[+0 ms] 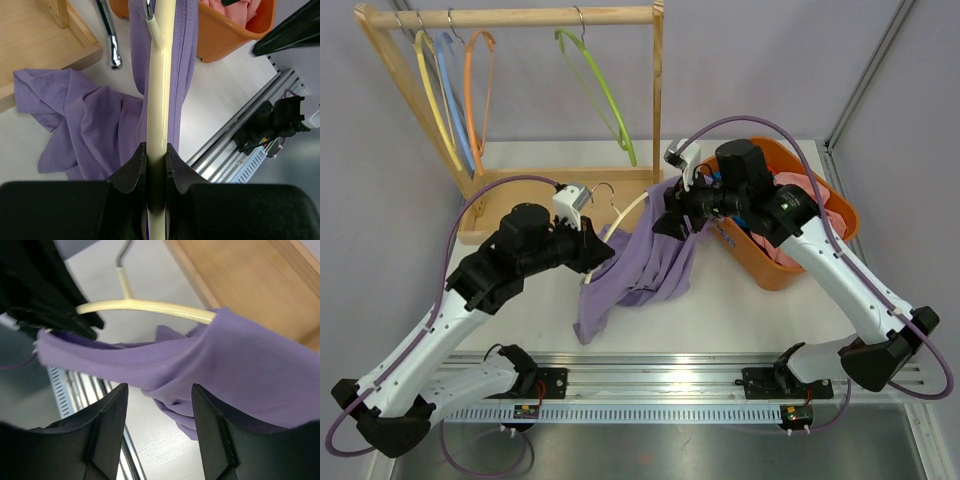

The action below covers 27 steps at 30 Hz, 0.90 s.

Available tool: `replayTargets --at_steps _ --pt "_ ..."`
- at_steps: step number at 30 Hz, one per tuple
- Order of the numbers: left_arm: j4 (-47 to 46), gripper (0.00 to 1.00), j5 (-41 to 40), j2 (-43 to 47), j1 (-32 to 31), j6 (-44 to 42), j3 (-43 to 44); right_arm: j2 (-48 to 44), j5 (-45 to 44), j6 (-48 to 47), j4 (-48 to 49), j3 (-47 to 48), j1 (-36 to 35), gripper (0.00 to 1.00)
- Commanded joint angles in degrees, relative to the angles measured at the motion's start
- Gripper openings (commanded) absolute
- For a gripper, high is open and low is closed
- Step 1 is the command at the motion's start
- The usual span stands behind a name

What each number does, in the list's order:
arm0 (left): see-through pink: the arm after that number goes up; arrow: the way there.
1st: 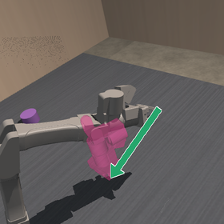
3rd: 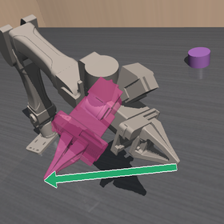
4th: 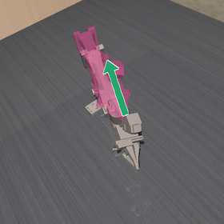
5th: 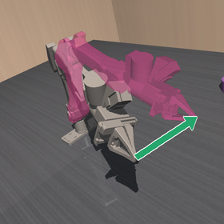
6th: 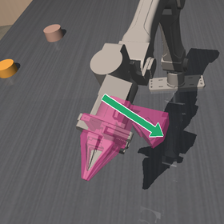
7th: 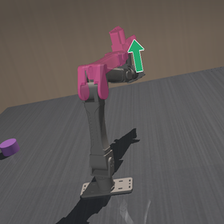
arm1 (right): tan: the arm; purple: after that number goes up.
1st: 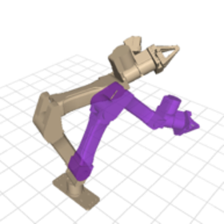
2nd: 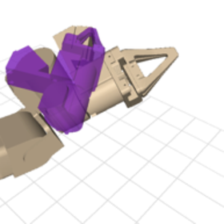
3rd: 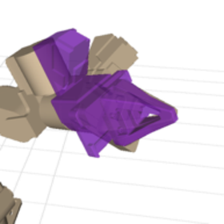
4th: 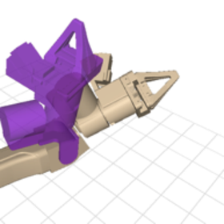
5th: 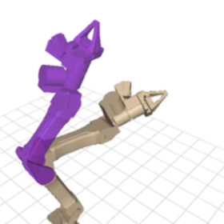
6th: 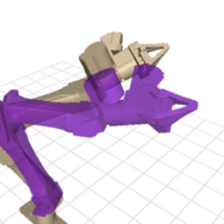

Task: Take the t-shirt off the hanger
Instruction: Remove the tshirt from the hanger

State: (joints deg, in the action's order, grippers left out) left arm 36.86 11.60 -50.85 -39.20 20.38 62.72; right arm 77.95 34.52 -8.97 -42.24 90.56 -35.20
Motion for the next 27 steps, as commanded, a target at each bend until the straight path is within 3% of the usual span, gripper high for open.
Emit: replayTargets --at_steps 1,4,7,17,27 --pt "-4.6 0.0 -0.43 -1.09 0.09 5.28 4.78 -2.63 -24.78 10.19 11.21 -1.44 -4.51 0.61" --pt "-4.95 0.0 0.09 -1.88 0.09 5.98 5.74 -0.88 -32.21 11.17 11.39 0.22 -5.75 0.6" --pt "-5.31 0.0 0.36 -2.15 0.09 6.34 6.1 0.36 -33.73 12.31 11.21 1.81 -5.84 0.59" --pt "-5.93 0.0 1.06 -2.59 0.09 6.69 6.45 4.31 -28.64 17.14 9.98 5.23 -6.11 0.43" --pt "-6.98 0.0 1.24 -2.15 0.09 7.04 6.1 5.98 -28.19 17.76 8.31 5.41 -6.55 0.46"
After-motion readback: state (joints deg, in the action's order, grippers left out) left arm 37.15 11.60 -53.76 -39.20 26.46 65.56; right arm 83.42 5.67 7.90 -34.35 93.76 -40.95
